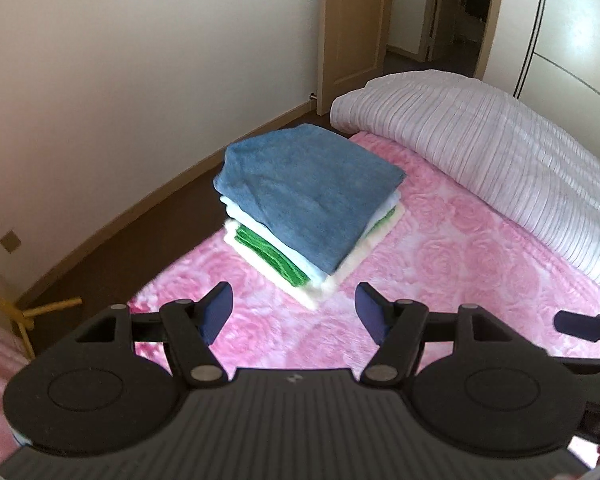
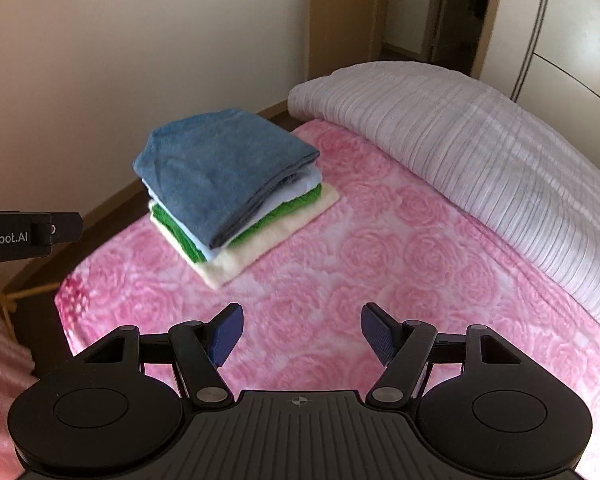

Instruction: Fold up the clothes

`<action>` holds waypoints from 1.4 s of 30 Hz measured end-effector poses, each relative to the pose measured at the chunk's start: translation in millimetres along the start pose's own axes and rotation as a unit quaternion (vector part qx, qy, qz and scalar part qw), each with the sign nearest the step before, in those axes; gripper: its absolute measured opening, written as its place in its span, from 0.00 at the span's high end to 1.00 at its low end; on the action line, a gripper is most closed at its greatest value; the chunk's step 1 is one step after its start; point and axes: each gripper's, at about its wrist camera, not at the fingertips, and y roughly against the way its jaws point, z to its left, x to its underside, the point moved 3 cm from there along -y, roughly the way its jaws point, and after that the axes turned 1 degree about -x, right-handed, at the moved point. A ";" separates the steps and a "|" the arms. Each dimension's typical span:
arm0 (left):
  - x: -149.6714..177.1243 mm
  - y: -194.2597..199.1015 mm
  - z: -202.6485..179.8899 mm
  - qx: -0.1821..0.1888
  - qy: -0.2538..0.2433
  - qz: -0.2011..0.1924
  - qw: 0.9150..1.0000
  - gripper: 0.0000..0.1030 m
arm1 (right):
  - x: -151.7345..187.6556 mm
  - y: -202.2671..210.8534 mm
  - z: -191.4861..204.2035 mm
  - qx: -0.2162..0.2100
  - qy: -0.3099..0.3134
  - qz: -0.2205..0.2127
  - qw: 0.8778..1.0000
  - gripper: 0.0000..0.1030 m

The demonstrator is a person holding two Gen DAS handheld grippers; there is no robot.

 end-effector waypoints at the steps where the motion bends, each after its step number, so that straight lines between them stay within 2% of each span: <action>1: 3.2 2.2 -3.4 -0.003 0.004 0.001 1.000 0.37 | 1.2 0.2 -1.7 -0.001 0.005 0.002 1.000 0.33; 12: 22.2 14.5 -35.2 -0.021 0.035 0.009 0.999 0.38 | 14.2 -1.4 -30.8 -0.018 0.036 0.021 0.999 0.33; 21: 34.7 11.5 -52.5 -0.032 0.033 0.030 0.998 0.38 | 13.1 -11.4 -48.4 -0.051 0.027 0.036 0.998 0.33; 42: 39.7 -20.8 -77.1 -0.035 0.049 0.064 0.996 0.38 | 10.0 -39.4 -65.7 -0.045 0.070 0.058 0.995 0.33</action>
